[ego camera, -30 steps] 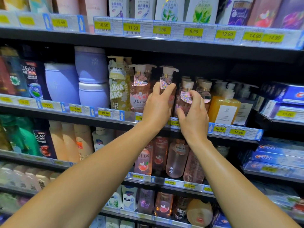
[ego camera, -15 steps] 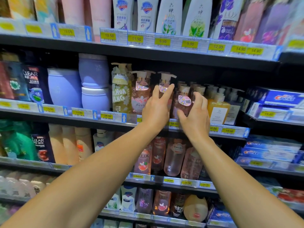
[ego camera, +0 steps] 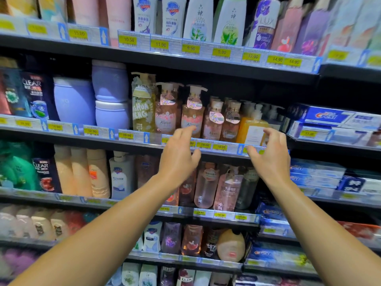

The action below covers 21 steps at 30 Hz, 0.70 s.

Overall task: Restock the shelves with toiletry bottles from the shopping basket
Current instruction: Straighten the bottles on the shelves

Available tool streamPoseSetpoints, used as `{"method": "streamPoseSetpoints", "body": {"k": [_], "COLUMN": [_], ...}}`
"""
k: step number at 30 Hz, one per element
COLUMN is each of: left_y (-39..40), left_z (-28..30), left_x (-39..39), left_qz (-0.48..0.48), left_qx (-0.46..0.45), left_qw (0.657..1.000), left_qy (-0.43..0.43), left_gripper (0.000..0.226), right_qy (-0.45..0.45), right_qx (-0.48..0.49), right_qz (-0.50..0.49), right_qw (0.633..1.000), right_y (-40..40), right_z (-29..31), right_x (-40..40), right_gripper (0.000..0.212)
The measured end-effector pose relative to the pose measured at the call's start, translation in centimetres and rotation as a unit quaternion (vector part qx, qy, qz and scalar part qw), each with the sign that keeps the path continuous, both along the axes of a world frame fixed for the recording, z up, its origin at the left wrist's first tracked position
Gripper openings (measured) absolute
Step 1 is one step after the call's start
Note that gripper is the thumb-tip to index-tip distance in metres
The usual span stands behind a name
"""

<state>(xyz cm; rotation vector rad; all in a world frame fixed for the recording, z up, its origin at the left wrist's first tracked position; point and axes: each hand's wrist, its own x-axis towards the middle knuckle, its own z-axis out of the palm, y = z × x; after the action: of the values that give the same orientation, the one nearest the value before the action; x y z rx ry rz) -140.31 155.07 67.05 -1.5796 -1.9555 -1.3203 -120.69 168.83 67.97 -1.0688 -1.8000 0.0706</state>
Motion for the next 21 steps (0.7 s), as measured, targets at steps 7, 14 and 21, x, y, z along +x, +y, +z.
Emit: {"method": "streamPoseSetpoints", "body": {"k": [7,14,21], "left_y": [2.8,7.2,11.1], "left_z": [-1.9,-1.1,2.4], "left_x": [4.1,8.1,10.2], "left_qz": [0.020,0.058,0.075], "left_qx": [-0.025,-0.011,0.025], "left_qw": [0.999,0.998,0.997], "left_qy": [-0.017,-0.025,-0.005], "left_gripper": [0.058,0.056,0.056], "right_qy": [-0.007,-0.014,-0.005], "right_qx": [-0.002,0.024,0.036], "right_qz": [0.054,0.130,0.168], "right_qw": [0.999,0.991,0.985], "right_y": [3.2,6.7,8.7], "right_z": [-0.2,0.3,1.0], "right_x": [1.3,2.6,2.3], "right_gripper": [0.059,0.056,0.059]}}
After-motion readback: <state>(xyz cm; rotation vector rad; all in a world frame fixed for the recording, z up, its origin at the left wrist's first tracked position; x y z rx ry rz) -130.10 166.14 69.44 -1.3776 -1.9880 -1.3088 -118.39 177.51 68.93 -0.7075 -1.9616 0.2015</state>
